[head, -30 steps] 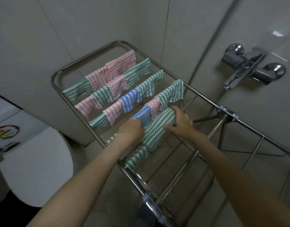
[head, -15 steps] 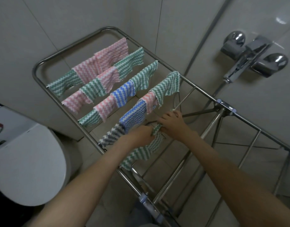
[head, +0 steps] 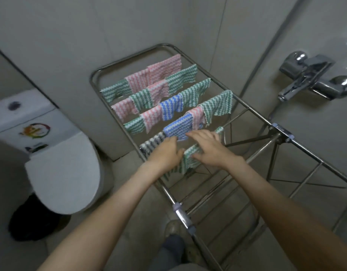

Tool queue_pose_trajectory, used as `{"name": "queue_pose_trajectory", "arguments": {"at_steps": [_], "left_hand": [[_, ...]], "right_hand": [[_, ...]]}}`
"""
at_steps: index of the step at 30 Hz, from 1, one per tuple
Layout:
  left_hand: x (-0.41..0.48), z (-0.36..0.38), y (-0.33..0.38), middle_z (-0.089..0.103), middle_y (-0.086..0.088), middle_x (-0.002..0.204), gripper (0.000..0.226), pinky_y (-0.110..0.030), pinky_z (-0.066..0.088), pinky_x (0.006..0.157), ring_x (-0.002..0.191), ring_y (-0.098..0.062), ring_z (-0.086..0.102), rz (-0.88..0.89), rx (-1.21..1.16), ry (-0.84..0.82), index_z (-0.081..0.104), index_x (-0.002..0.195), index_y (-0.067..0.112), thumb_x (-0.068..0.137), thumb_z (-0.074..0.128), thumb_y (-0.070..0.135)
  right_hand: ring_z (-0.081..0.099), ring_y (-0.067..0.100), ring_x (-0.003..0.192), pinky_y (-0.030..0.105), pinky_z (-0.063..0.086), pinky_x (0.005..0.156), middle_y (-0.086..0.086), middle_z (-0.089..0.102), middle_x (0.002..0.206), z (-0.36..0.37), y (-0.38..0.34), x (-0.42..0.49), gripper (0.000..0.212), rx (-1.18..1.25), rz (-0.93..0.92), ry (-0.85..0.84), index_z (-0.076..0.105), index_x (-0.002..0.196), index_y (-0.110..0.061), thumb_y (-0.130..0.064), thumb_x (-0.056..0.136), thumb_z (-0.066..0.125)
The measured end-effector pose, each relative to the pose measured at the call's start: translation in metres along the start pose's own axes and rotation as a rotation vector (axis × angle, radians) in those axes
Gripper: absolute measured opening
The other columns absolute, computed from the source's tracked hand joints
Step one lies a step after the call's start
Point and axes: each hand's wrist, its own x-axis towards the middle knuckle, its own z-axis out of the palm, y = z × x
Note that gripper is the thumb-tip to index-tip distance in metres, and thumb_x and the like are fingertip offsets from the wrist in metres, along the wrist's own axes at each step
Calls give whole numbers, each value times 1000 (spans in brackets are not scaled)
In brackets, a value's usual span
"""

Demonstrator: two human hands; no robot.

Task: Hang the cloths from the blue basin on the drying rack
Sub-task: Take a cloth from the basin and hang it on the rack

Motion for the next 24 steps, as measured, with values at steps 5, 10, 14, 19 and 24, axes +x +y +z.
{"name": "queue_pose_trajectory", "arguments": {"at_steps": [5,10,14,19,24], "left_hand": [[-78,-11,-27,54,-19,128,37,-33,39,98,119,-32,51,-172,-11,236,49,126,6,94,50,25],[-172,-17,-60,56,-16,129,40,-33,42,98,117,-30,54,-381,-41,390,50,129,8,95,50,28],[-247,-23,-89,53,-11,133,40,-34,41,99,119,-27,52,-569,-80,478,49,131,11,95,50,30],[-349,-28,-131,54,-10,130,39,-32,41,92,118,-26,52,-805,-106,602,50,130,11,95,49,30],[-455,-23,-173,59,-18,121,33,-34,40,90,115,-32,52,-1064,-140,678,54,120,5,94,51,27]], "right_hand": [[27,17,132,28,17,100,-2,38,144,2,-60,-4,65,51,-191,-22,33,144,-25,-37,87,62],[34,18,128,27,22,96,0,47,137,13,-137,-14,55,119,-427,-65,42,137,-22,-34,87,63],[40,17,122,26,23,93,-1,53,129,27,-209,-20,49,156,-600,-135,45,134,-23,-30,88,61],[43,15,118,31,29,101,-2,55,123,53,-318,-26,46,197,-809,-263,46,132,-24,-29,89,61],[45,20,117,38,35,103,2,56,124,94,-438,-48,47,178,-1030,-392,47,132,-20,-25,88,62]]}}
